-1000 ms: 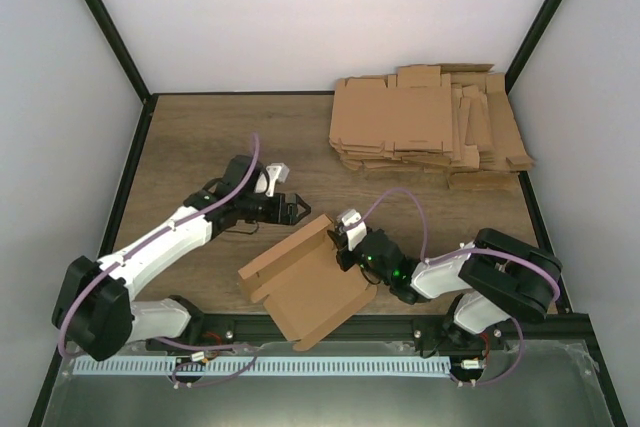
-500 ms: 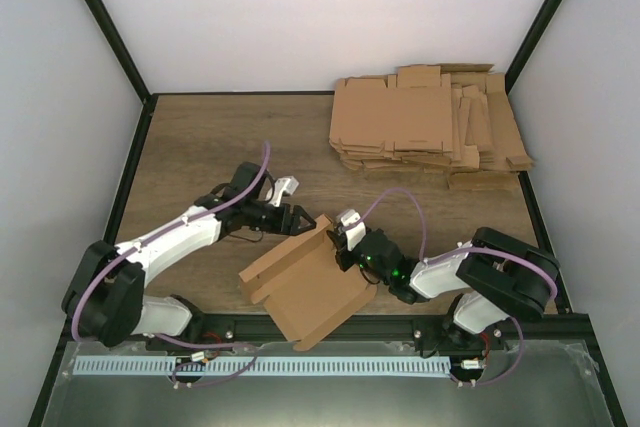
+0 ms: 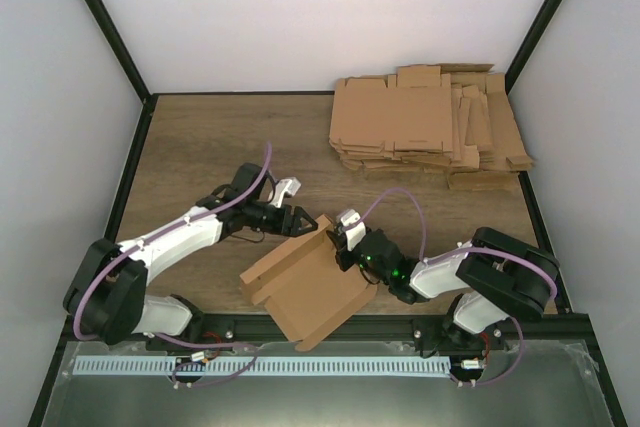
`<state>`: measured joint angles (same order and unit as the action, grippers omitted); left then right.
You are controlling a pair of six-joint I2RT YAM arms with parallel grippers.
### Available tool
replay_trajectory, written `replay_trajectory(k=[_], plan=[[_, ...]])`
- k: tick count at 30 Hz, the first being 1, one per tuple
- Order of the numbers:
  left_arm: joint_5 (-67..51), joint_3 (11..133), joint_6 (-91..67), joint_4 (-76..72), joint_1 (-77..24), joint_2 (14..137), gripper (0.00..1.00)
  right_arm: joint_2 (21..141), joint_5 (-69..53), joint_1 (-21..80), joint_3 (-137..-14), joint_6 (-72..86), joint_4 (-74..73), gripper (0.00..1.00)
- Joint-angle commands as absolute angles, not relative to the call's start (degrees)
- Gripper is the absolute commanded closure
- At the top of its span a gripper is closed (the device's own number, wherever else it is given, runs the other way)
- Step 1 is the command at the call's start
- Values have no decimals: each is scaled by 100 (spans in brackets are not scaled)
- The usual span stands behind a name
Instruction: Fold the paper box
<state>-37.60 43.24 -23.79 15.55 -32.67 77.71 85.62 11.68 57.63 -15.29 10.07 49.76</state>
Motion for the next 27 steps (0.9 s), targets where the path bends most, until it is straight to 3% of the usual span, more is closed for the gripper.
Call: replay_trajectory(k=[1,27], plan=[[-3933,4173,-2243,1426,-3322,7853,29,8631,1222,5818,-1723,970,5047,92],[-3976,4119,-2188,1450,-3370,7901,31,8682,1195,5818,-1722,992,5048,91]])
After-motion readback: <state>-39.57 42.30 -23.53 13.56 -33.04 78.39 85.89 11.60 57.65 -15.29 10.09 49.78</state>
